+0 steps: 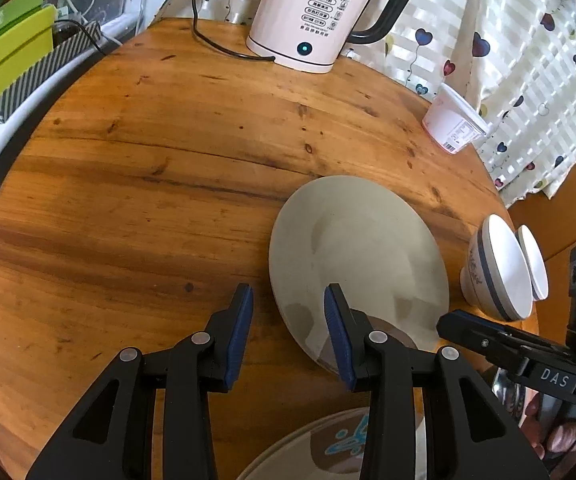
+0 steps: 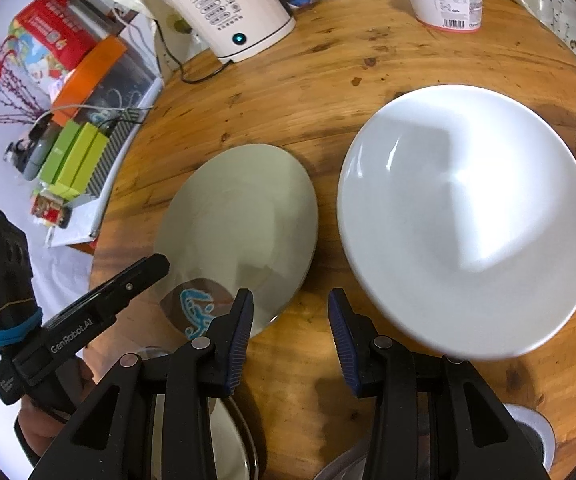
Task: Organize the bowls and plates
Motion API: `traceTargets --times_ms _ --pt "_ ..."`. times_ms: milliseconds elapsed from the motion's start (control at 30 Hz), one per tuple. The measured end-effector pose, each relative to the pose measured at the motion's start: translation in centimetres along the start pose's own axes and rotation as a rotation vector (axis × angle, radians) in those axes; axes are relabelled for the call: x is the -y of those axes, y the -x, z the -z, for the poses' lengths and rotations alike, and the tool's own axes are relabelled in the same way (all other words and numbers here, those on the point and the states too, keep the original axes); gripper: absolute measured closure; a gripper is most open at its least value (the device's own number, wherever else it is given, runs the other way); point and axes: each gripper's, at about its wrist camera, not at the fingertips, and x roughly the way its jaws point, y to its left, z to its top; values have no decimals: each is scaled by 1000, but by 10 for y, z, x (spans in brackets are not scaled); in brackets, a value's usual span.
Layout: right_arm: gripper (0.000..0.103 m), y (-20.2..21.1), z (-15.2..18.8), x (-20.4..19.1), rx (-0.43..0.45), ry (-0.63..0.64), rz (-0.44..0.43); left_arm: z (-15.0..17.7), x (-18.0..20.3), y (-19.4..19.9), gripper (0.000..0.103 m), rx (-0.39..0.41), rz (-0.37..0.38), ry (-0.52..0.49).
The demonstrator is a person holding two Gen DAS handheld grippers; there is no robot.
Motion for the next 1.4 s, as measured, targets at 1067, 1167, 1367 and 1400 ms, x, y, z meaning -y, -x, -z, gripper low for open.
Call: traceTargets --times_ms 1067,1167,1367,1400 --pt "80 -5 -4 -17 30 48 11 -1 -1 1 77 24 11 -35" --pt "80 -4 -3 -18 30 51 7 0 -2 4 77 28 10 -32" --pt "80 2 -3 -22 41 63 0 2 0 14 77 43 5 -33" --pt "80 3 -2 -23 43 65 -2 2 0 16 77 46 5 -32"
